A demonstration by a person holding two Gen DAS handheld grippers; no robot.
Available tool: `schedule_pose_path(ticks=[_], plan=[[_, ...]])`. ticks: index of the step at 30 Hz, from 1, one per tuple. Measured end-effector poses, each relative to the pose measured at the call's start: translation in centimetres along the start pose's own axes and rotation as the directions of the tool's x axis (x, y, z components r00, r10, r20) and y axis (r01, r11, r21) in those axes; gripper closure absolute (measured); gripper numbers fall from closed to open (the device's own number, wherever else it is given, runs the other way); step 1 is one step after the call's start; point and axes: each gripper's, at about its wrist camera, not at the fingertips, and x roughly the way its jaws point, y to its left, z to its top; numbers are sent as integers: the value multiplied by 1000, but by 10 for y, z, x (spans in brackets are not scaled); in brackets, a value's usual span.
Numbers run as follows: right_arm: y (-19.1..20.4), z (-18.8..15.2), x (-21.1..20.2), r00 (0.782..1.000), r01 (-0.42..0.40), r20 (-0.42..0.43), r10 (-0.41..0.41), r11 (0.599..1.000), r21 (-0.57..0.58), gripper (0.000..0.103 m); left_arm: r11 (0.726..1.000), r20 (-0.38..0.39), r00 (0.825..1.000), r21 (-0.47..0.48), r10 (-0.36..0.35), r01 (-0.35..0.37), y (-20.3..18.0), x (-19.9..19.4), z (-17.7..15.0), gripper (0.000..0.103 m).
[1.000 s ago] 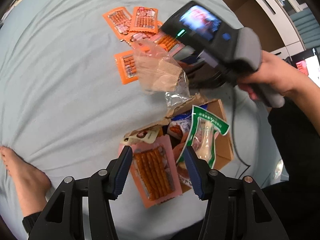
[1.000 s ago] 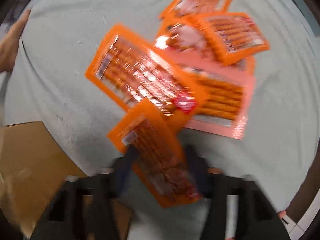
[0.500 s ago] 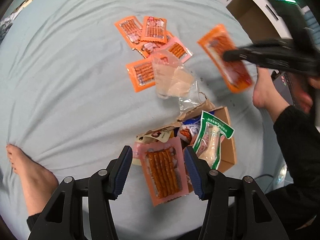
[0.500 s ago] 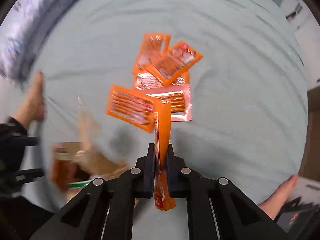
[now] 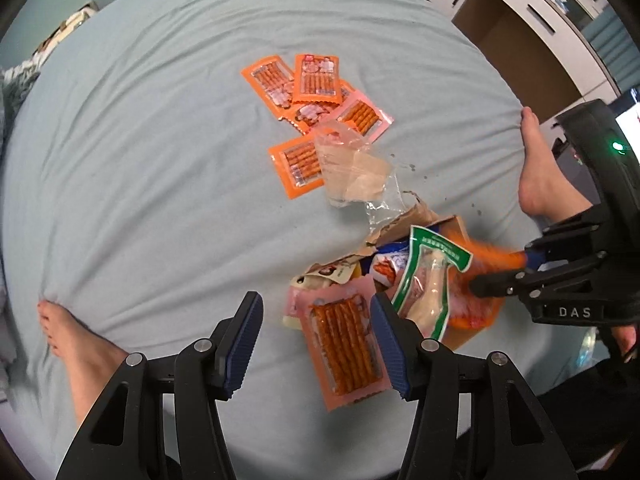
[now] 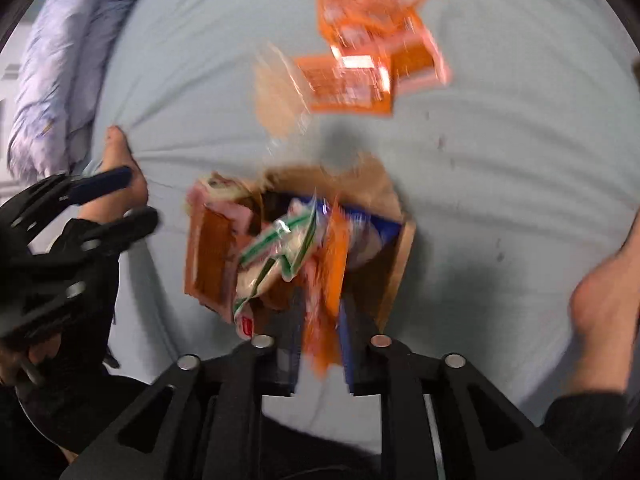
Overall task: Organize snacks
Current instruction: 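Lower the orange pack into the box and open the right tool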
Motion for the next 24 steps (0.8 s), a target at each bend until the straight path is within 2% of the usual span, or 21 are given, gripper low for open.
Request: schedule_pose_path(ticks=[2,3,4,6,9,11,13,15,16,19,22,24], plan=[[-2,1,11,999,-15,-31,16,1000,26,82,1000,5,1000,13,4,-5,-3,-1,0,47],[-4,7,6,1000,0,-22,1,1000,28,75,1000,13,1000,18,9,-10,-3,-3,0,47],[-4,8,-5,999,31,23,-32,999,37,68,1000,19,1000,19,14,-14,-3,-4,0,47],[-4,9,-29,990,60,128,-65,997,48,63,1000,25,999,17,21,-21,-1,-4,0,45],[0,-1,-70,946,125,294,-136,990,58,60,1000,19,1000,-5,14,-14,4,-3,1,45],[3,-9,-89,919,148,357,-166,986,77,60,1000,15,1000,-24,-1,1,6,-3,2,45],[6,-17,-95,914,164,355,-198,979,124,60,999,18,1000,-32,-11,12,7,-3,3,45],[8,-24,-93,927,150,321,-196,975,162,60,999,22,1000,-35,-9,10,8,-4,4,45],[10,-23,-88,940,135,292,-175,979,154,60,999,21,1000,-36,-8,9,7,-4,4,45],[18,-8,-80,954,150,247,-167,985,88,60,999,17,1000,-37,-9,10,6,-3,5,45],[15,2,-83,932,220,276,-236,972,88,60,1000,21,1000,-25,2,-1,3,-3,6,45],[12,6,-78,933,219,273,-236,972,90,60,1000,25,1000,-21,9,-8,2,-3,8,45]])
